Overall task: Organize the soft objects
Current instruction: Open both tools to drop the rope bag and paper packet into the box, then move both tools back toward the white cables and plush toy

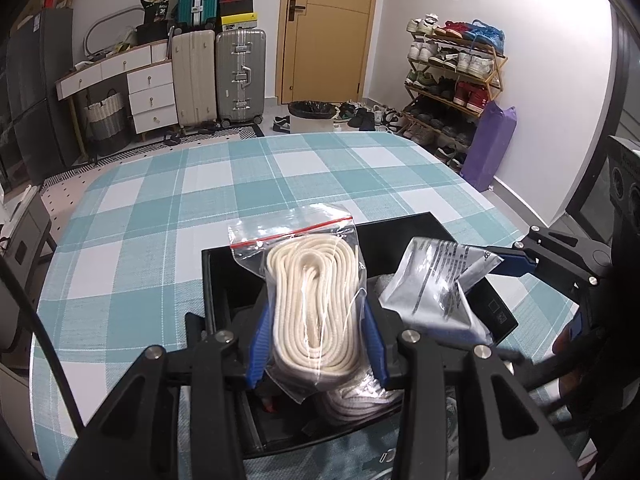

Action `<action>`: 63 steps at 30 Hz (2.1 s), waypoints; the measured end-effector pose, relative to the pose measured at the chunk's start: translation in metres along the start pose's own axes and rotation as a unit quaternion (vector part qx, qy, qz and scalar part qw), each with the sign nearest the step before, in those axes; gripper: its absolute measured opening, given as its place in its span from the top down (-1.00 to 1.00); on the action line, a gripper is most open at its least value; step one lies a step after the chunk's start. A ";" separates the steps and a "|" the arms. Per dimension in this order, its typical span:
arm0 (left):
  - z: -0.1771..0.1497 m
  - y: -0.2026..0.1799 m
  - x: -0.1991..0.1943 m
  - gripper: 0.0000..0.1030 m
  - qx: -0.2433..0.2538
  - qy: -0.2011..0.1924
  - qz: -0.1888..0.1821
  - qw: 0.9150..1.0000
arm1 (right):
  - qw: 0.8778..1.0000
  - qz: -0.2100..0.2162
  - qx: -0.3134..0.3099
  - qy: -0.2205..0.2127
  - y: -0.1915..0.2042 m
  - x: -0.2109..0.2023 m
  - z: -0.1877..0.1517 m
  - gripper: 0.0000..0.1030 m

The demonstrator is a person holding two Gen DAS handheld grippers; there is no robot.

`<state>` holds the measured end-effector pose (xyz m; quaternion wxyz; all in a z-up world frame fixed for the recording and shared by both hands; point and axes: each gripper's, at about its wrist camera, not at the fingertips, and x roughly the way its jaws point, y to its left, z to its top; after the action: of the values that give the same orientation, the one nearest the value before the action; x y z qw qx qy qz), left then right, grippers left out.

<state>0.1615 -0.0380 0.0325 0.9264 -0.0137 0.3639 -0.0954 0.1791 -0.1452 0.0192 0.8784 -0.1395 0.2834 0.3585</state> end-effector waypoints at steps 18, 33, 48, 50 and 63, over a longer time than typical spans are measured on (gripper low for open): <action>-0.004 -0.011 -0.030 -1.00 0.008 -0.020 0.007 1.000 | 0.997 -0.029 0.062 -0.027 -0.020 -0.057 -0.025 -0.98; -0.036 -0.010 -0.083 -1.00 -0.019 -0.037 0.035 0.999 | 0.994 -0.011 0.105 -0.004 0.002 -0.080 -0.049 -0.99; -0.069 -0.014 -0.089 -1.00 -0.007 -0.018 0.053 0.998 | 0.988 -0.023 0.148 0.048 0.010 -0.081 -0.096 -0.99; -0.072 -0.013 -0.087 -1.00 -0.010 -0.011 0.049 0.999 | 0.986 -0.023 0.158 0.052 0.011 -0.079 -0.100 -0.99; -0.075 -0.015 -0.077 -1.00 -0.013 -0.002 0.040 0.999 | 0.977 -0.006 0.199 0.080 0.016 -0.055 -0.107 -0.99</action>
<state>0.0529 -0.0356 0.0302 0.9301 -0.0115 0.3633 -0.0536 0.0929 -0.2120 -0.0342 0.8652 0.0088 0.4176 0.2775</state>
